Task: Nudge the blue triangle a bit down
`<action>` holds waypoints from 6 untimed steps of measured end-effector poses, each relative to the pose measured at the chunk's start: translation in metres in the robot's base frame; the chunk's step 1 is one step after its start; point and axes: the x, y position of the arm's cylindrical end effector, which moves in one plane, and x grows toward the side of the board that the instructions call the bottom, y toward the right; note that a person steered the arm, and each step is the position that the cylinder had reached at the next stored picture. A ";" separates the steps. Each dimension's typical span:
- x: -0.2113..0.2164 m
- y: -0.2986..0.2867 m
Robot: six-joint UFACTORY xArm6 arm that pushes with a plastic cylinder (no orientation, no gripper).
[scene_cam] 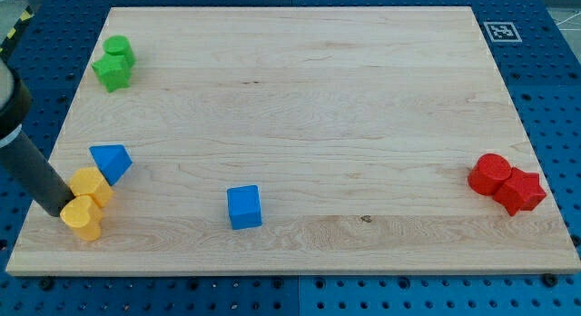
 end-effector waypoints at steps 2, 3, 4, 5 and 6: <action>-0.054 -0.013; -0.068 -0.013; -0.091 -0.008; -0.093 0.012; -0.091 0.059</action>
